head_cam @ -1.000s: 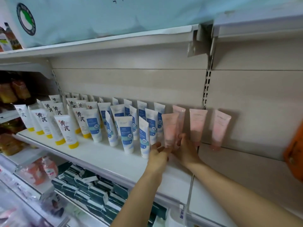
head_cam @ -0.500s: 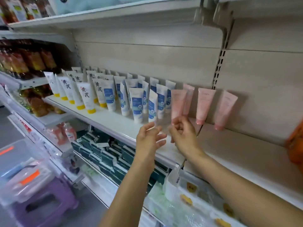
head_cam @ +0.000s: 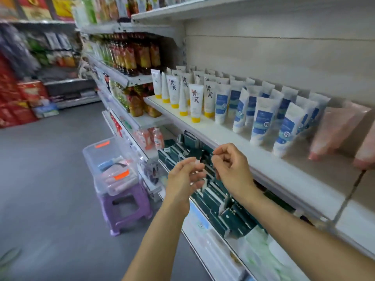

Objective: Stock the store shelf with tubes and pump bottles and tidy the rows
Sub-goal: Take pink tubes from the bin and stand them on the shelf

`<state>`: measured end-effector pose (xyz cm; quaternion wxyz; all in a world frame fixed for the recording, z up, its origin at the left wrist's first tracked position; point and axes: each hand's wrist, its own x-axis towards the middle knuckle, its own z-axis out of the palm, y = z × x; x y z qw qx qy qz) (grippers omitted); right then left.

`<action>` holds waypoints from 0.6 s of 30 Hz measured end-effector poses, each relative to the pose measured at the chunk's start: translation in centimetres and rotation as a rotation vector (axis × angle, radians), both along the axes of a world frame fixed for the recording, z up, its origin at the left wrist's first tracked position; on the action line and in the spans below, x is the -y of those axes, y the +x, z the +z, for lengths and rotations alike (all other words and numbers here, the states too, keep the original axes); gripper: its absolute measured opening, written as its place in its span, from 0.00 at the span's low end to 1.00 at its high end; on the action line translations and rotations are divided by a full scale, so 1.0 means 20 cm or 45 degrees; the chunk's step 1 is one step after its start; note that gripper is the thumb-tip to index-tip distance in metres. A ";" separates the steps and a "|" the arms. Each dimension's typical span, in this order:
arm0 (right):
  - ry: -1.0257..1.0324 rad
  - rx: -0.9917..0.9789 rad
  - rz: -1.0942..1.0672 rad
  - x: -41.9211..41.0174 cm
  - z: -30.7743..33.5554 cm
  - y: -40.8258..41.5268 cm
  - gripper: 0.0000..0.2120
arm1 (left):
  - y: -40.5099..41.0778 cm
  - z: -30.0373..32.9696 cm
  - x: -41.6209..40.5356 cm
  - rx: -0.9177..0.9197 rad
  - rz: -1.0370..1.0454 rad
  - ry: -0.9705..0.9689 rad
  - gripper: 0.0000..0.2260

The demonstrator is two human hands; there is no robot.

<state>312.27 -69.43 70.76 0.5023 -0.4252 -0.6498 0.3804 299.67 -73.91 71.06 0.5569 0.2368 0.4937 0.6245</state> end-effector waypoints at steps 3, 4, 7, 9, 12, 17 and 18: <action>-0.043 0.000 0.053 -0.05 -0.06 -0.27 0.09 | -0.27 -0.03 -0.02 -0.031 0.083 -0.024 0.06; -0.062 -0.005 0.073 -0.07 -0.08 -0.37 0.09 | -0.37 -0.05 -0.04 -0.038 0.102 -0.034 0.06; -0.107 0.005 0.123 -0.15 -0.14 -0.65 0.07 | -0.66 -0.09 -0.09 -0.046 0.149 -0.062 0.07; -0.136 0.013 0.149 -0.21 -0.16 -0.83 0.07 | -0.86 -0.10 -0.13 -0.055 0.190 -0.082 0.07; -0.164 0.024 0.172 -0.30 -0.20 -1.11 0.10 | -1.14 -0.12 -0.16 -0.027 0.253 -0.134 0.06; -0.258 0.027 0.205 -0.40 -0.30 -1.50 0.11 | -1.58 -0.19 -0.18 -0.006 0.325 -0.206 0.08; -0.281 0.034 0.215 -0.42 -0.31 -1.56 0.10 | -1.66 -0.20 -0.19 -0.005 0.339 -0.223 0.07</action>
